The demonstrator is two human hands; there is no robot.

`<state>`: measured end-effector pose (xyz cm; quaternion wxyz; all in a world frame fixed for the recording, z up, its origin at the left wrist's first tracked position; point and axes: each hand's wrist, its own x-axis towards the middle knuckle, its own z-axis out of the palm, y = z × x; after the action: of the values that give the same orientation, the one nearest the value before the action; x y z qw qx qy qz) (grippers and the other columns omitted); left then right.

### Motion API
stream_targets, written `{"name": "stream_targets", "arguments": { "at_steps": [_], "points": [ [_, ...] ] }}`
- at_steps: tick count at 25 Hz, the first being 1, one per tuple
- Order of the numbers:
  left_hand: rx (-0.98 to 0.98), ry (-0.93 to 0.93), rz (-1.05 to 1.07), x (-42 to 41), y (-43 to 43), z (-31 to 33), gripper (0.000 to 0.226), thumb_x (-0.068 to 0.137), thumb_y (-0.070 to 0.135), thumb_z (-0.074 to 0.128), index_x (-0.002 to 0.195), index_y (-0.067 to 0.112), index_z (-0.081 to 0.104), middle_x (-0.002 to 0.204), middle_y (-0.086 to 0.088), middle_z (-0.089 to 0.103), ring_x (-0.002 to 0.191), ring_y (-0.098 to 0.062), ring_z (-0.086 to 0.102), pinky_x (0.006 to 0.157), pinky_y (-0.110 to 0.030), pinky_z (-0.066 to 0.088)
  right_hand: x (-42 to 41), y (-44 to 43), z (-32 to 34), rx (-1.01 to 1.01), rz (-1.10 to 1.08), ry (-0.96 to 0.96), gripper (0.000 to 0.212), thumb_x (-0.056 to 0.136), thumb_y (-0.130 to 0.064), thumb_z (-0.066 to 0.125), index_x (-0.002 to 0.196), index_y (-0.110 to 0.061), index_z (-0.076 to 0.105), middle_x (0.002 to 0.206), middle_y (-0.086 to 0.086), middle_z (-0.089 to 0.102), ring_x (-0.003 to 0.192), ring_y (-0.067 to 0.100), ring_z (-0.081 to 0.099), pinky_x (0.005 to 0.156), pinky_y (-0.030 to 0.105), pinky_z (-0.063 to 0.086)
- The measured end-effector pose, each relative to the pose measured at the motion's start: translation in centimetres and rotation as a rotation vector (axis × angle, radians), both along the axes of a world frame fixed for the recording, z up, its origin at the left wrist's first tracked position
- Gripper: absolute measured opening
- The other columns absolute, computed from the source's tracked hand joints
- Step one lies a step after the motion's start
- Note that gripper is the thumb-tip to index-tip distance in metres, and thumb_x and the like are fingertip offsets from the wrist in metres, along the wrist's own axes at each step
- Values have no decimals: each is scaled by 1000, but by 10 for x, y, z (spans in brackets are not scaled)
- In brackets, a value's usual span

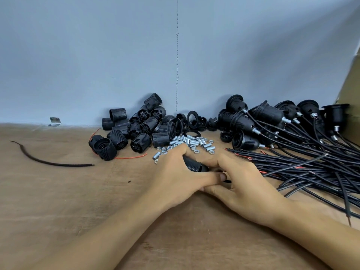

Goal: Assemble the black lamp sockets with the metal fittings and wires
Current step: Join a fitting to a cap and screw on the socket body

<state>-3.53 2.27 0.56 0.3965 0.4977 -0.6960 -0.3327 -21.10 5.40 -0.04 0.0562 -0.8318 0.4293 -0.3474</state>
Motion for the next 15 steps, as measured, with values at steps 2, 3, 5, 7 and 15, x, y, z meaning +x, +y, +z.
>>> {"name": "stream_targets", "arguments": {
  "at_steps": [2, 3, 5, 7, 15],
  "points": [
    [46, 141, -39, -4, 1, -3, 56, 47, 51, 88, 86, 22, 62, 68, 7, 73, 62, -9, 69, 57, -31, 55, -1, 1, 1, 1, -10, -15, 37, 85, -49, 66, 117, -31, 59, 97, -19, 65, 95, 3, 61, 80, 29, 49],
    [58, 201, -45, -6, 1, -5, 55, 49, 48, 90, 89, 20, 62, 71, 6, 74, 65, -10, 71, 60, -35, 59, -2, 1, 2, -8, -15, -21, 37, 86, -50, 65, 117, -31, 59, 96, -16, 65, 96, 5, 62, 81, 28, 49],
    [54, 271, -22, -10, 2, -9, 53, 52, 48, 89, 91, 23, 63, 77, 6, 76, 73, -11, 74, 66, -44, 62, -2, 3, 3, -16, -18, -33, 40, 87, -55, 61, 120, -32, 59, 93, -15, 63, 96, 7, 62, 81, 28, 50],
    [52, 302, 17, -12, 1, -14, 48, 52, 51, 88, 88, 32, 61, 81, 3, 76, 80, -17, 76, 74, -53, 62, -2, 4, 3, -17, -22, -34, 42, 87, -56, 59, 120, -31, 59, 91, -15, 61, 95, 7, 61, 81, 27, 49],
    [37, 387, 12, -18, 7, -17, 46, 55, 45, 85, 89, 31, 58, 84, 1, 77, 84, -21, 76, 82, -55, 59, -2, 3, 1, -66, -47, -61, 37, 82, -44, 59, 115, -28, 60, 90, -13, 62, 90, 5, 61, 79, 19, 46]
  ]
}}
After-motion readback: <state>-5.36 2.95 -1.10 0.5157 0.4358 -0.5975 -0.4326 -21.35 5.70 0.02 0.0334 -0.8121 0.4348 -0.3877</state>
